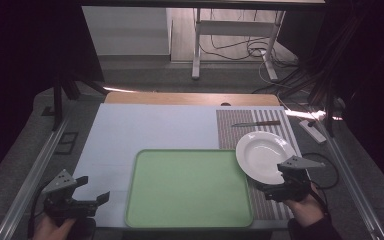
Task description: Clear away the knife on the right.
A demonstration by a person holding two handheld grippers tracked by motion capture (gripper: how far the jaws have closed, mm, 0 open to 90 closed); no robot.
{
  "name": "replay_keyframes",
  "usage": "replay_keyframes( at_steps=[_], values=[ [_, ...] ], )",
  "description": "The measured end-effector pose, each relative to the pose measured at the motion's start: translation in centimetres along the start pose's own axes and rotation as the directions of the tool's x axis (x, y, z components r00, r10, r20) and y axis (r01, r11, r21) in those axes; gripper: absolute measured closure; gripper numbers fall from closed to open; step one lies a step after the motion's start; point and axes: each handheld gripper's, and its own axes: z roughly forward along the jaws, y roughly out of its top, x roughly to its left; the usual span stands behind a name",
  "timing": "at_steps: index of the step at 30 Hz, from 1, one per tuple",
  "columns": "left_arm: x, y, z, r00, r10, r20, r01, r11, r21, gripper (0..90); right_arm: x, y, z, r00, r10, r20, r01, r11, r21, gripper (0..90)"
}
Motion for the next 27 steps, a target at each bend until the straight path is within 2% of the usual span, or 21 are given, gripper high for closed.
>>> replay_keyframes(
  at_steps=[11, 19, 27],
  values=[
    [0.1, 0.0, 0.0, 1.0, -0.004, 0.004, 0.004, 1.0, -0.002, 3.9, -0.7, 1.0, 2.0, 0.9998, 0.016, -0.01, -0.016, 0.998, 0.059, 0.0],
    [0.1, 0.0, 0.0, 0.9999, -0.009, 0.005, 0.009, 1.0, -0.002, 3.9, -1.7, 2.4, 3.6, 0.9993, 0.034, -0.016, -0.033, 0.997, 0.073, 0.0],
    [0.1, 0.0, 0.0, 0.9999, -0.009, 0.007, 0.009, 0.9999, -0.004, 3.9, -2.9, 3.5, 5.1, 0.9996, 0.027, 0.007, -0.027, 0.996, 0.084, 0.0]
  ],
)
